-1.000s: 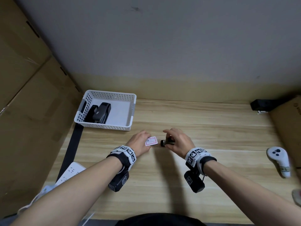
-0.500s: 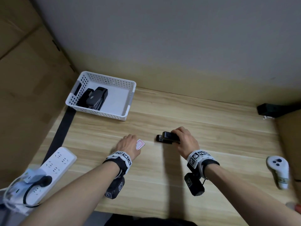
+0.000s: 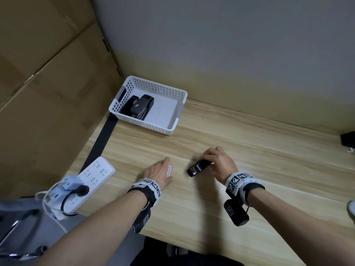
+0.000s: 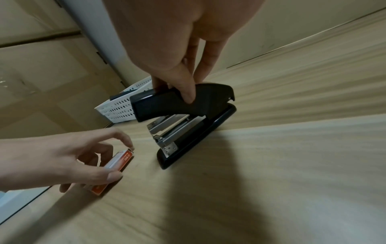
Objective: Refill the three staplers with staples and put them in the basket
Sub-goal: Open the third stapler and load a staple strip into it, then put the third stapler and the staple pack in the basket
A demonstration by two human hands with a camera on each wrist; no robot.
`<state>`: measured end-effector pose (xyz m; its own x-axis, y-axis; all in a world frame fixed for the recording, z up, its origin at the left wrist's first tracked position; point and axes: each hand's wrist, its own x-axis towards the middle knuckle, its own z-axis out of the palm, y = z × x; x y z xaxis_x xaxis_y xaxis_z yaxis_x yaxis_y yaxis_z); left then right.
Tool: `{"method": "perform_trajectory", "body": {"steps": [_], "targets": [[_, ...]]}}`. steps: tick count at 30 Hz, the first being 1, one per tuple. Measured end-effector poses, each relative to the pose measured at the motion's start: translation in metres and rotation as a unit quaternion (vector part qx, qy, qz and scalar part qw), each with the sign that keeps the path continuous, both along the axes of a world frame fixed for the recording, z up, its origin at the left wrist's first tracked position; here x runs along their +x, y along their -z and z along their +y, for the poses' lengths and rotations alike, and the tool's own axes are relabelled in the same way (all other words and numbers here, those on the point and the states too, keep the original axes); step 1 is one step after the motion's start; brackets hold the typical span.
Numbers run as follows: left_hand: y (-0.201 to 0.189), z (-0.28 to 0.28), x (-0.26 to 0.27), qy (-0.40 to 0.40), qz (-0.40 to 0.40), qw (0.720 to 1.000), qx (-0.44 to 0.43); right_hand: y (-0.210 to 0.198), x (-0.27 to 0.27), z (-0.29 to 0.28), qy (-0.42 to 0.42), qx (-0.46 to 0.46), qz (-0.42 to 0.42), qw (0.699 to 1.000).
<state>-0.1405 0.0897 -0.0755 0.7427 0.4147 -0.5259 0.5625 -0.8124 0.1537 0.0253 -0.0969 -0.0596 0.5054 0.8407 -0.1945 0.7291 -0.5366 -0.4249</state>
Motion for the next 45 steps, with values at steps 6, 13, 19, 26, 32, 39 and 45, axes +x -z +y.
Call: {"method": "perform_trajectory", "body": {"steps": [6,13,19,26,32,39,45], "targets": [[0.004,-0.002,-0.008,0.028,-0.020,0.999,-0.005,-0.001,-0.018,-0.012,0.054,0.043,-0.006,0.998],[-0.024,0.015,0.000,0.017,-0.044,0.999,-0.018,-0.011,-0.009,0.002,-0.041,-0.031,-0.051,0.997],[-0.033,0.036,0.004,0.027,0.035,0.999,-0.009,-0.014,-0.003,0.024,-0.033,-0.088,-0.085,0.992],[-0.034,0.017,0.008,0.058,-0.105,0.993,-0.014,-0.007,0.001,0.000,0.082,-0.062,-0.048,0.994],[-0.044,-0.059,0.063,0.124,-0.131,0.982,-0.048,0.001,0.003,-0.035,0.153,-0.049,-0.004,0.987],[-0.035,-0.071,0.096,0.153,-0.048,0.986,0.035,0.015,0.011,-0.074,0.164,-0.068,0.055,0.983],[-0.071,-0.043,0.098,0.105,-0.077,0.991,0.014,0.012,0.025,-0.066,0.162,-0.066,0.070,0.982]]}}
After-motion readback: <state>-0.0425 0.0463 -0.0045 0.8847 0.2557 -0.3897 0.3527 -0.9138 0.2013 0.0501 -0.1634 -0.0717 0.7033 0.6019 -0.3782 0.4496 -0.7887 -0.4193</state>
